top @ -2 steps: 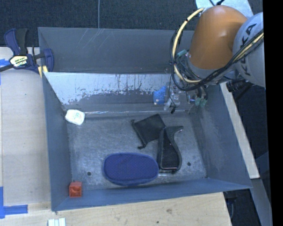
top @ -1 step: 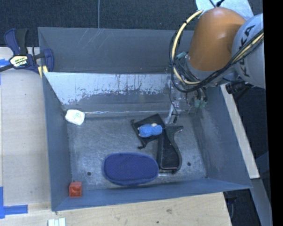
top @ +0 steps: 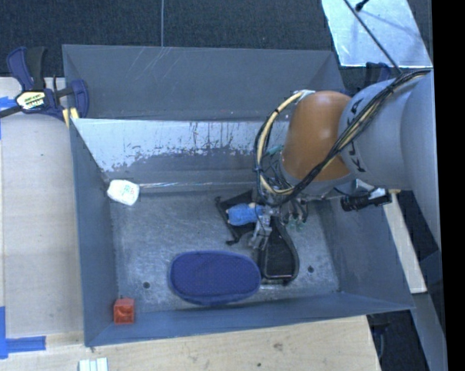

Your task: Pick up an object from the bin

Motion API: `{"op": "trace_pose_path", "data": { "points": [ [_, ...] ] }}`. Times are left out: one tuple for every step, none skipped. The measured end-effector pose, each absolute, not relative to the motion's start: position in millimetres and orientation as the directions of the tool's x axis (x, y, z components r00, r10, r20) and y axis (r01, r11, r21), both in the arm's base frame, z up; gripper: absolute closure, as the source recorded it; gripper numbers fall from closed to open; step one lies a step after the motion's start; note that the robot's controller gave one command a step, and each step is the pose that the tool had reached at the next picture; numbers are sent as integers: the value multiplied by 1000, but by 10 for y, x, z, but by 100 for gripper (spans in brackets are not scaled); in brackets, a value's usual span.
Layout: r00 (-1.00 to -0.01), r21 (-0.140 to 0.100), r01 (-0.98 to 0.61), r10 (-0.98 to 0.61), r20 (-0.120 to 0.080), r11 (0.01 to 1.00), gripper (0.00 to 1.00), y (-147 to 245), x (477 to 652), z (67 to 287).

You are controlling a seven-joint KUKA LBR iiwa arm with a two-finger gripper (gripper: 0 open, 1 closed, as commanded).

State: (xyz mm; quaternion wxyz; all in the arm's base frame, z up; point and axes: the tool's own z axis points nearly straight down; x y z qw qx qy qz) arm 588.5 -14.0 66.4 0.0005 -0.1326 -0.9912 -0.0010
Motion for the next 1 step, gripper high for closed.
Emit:
{"op": "trace_pose_path", "data": {
  "points": [
    [-965, 2, 261, 261, -3, 965, 100, -144, 5903, 704]
  ]
}}
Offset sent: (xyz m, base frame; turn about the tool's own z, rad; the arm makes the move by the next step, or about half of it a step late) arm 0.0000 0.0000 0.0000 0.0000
